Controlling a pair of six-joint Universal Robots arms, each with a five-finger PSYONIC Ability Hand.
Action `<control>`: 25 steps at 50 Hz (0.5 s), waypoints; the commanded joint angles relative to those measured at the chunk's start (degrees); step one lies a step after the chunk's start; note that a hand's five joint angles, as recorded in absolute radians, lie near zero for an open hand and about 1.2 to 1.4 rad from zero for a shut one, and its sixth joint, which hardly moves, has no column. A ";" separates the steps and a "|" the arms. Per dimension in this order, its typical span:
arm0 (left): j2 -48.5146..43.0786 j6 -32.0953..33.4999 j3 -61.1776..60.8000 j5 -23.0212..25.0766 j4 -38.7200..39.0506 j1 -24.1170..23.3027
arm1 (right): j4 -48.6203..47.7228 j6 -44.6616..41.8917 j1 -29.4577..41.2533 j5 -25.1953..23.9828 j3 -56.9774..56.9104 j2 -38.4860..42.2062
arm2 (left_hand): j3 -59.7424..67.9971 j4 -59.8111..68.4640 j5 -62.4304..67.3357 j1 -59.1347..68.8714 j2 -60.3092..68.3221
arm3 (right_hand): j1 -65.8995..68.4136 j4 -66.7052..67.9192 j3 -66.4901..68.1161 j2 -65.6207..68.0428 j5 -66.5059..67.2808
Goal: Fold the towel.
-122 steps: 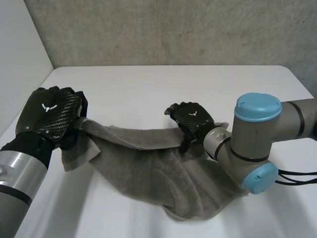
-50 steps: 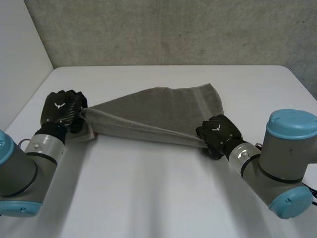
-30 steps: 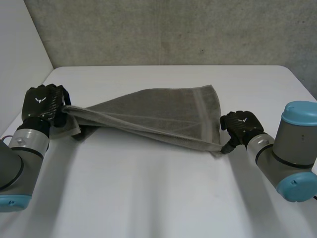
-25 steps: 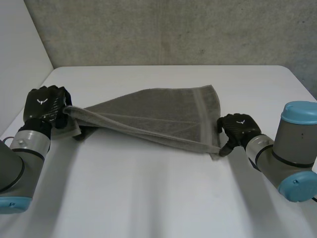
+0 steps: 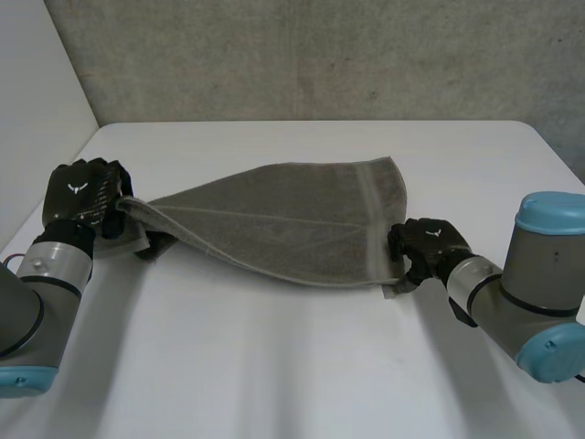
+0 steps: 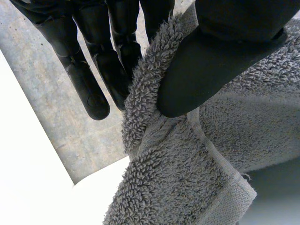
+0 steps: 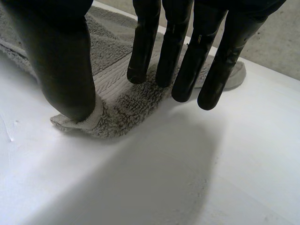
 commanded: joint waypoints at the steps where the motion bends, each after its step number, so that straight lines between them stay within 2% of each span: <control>1: -0.01 0.02 0.01 0.06 -0.02 0.00 | -0.40 0.17 0.78 0.18 -1.01 2.43 | 10.28 10.18 11.07 11.31 10.25 | -0.94 -1.44 -1.21 -1.72 -0.58; 10: -0.01 0.02 0.01 0.06 -0.02 -0.18 | -0.40 0.43 2.53 0.44 -2.24 4.01 | 10.28 10.18 11.07 11.31 10.25 | 0.91 0.40 0.63 0.12 1.26; 12: -0.01 0.02 0.01 0.06 -0.02 -0.18 | -0.40 0.61 2.80 0.44 -2.24 3.93 | 10.28 10.18 11.07 11.31 10.25 | 6.30 5.79 6.02 5.51 6.65; 13: -0.01 -0.07 0.01 0.06 -0.02 -0.18 | -0.40 0.87 2.89 0.44 -2.42 3.84 | 10.28 10.18 11.07 11.31 10.25 | 18.45 17.95 18.18 17.67 18.81; 14: -0.01 0.02 0.01 0.06 -0.02 -0.18 | -0.40 0.87 2.89 0.44 -2.42 3.84 | 10.28 10.18 11.07 11.31 10.25 | 18.57 18.07 18.30 17.79 18.93; 15: -0.01 0.02 0.01 0.06 -0.02 -0.18 | -0.66 1.48 2.89 0.53 -2.51 3.32 | 10.28 10.18 11.07 11.31 10.25 | 34.40 33.89 34.12 33.61 34.75; 17: -0.01 0.02 0.01 -0.03 -0.02 -0.09 | -1.37 2.45 2.80 0.70 -2.59 2.17 | 10.28 10.18 11.07 11.31 10.25 | 37.02 36.52 36.74 36.24 37.37; 19: -0.01 0.02 0.01 -0.03 -0.02 -0.09 | -3.81 3.77 1.84 0.97 -2.33 -3.77 | 10.28 10.18 11.07 11.31 10.25 | 37.02 36.52 36.74 36.24 37.37; 20: -0.01 0.02 0.01 -0.03 -0.02 -0.09 | -3.83 3.77 1.83 0.97 -2.33 -3.81 | 10.28 10.18 11.07 11.31 10.25 | 37.02 36.52 36.74 36.24 37.37; 22: 0.51 0.02 -0.08 -0.12 -0.02 -0.09 | -5.05 3.42 1.05 0.18 -2.24 -11.59 | 10.28 10.18 11.07 11.31 10.25 | 37.02 36.52 36.74 36.24 37.37; 25: 3.31 -0.07 -0.78 -0.03 -0.37 -0.18 | -4.62 3.42 0.60 0.09 -2.95 -14.62 | 10.28 10.18 11.07 11.31 10.25 | 37.02 36.52 36.74 36.24 37.37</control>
